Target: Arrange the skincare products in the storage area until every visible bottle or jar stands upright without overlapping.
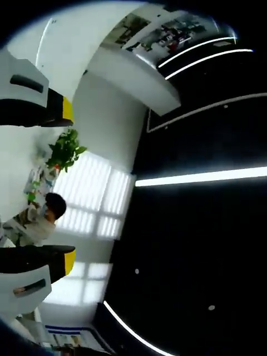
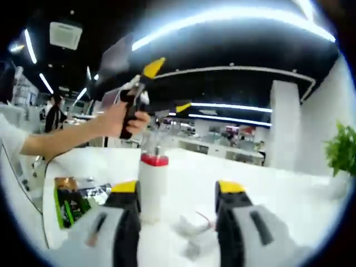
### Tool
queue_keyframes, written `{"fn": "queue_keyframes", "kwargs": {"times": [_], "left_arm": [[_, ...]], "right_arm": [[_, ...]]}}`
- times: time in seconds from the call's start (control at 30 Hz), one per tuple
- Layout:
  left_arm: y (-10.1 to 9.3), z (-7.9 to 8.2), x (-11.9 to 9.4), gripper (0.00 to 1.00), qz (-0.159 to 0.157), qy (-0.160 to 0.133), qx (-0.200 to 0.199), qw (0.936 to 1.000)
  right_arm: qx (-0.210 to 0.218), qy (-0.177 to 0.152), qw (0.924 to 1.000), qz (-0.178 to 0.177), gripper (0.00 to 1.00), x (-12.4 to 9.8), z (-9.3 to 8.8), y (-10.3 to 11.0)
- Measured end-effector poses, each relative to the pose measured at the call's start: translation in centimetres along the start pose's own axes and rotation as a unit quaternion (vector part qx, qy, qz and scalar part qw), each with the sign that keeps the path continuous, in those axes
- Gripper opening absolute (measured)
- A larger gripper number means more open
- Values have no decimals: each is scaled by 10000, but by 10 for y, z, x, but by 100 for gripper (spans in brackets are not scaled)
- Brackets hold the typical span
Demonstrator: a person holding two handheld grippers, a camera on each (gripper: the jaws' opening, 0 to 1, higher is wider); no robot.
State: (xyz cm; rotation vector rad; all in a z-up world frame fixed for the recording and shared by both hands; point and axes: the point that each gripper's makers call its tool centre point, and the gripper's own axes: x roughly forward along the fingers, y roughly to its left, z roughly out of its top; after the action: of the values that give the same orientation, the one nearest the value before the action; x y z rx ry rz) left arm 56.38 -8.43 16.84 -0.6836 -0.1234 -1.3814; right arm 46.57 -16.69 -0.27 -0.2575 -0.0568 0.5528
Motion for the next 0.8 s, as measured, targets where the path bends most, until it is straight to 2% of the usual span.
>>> {"fn": "queue_keyframes", "kwargs": {"times": [0.03, 0.1, 0.13, 0.17, 0.2, 0.23, 0.27, 0.33, 0.43, 0.5, 0.53, 0.57, 0.6, 0.67, 0.73, 0.8], "left_arm": [[4, 0, 2, 86, 36, 58, 104, 9999], [11, 4, 4, 87, 133, 36, 315, 9994], [12, 4, 4, 86, 134, 17, 326, 9994], [14, 9, 2, 80, 165, -129, 397, 9990], [13, 14, 1, 75, 138, -273, 526, 9981], [11, 14, 1, 73, 105, -259, 575, 9980], [9, 15, 2, 73, 75, -250, 632, 9977], [5, 14, 6, 75, -5, -156, 904, 9958], [3, 12, 9, 75, -31, -28, 1094, 9940], [-2, 10, 13, 74, -168, 53, 1242, 9921], [-5, 7, 14, 73, -231, 181, 1278, 9914], [-8, 7, 15, 73, -275, 216, 1298, 9909], [-9, 8, 16, 73, -288, 206, 1293, 9910], [-10, 12, 18, 69, -284, 173, 1291, 9911], [-13, 13, 18, 66, -327, 165, 1308, 9907], [-18, 12, 17, 68, -376, 133, 1305, 9906]], "right_arm": [[-70, 141, 9998, -141, 53, 1, -4, -5], [-91, 223, 9994, -230, 59, 4, -6, -9], [-79, 234, 9994, -236, 60, 5, -7, -10], [-72, 272, 9993, -225, 60, 5, -8, -10], [-137, 442, 9989, -111, 58, 7, -13, -5], [-149, 525, 9984, -127, 55, 9, -14, -4], [-218, 678, 9974, -132, 51, 12, -18, -3], [-183, 931, 9953, -186, 51, 18, -25, -4], [-270, 1368, 9897, -328, 49, 26, -39, -9], [-195, 1722, 9848, -91, 36, 29, -50, -3], [-181, 1701, 9852, 84, 31, 33, -51, 0], [-65, 1588, 9873, 35, 33, 37, -49, -2], [237, 1676, 9855, -116, 37, 39, -53, -6], [90, 1910, 9813, -233, 42, 40, -60, -11], [-143, 2050, 9774, -497, 46, 38, -63, -21], [-74, 2052, 9755, -786, 52, 34, -63, -30]]}}
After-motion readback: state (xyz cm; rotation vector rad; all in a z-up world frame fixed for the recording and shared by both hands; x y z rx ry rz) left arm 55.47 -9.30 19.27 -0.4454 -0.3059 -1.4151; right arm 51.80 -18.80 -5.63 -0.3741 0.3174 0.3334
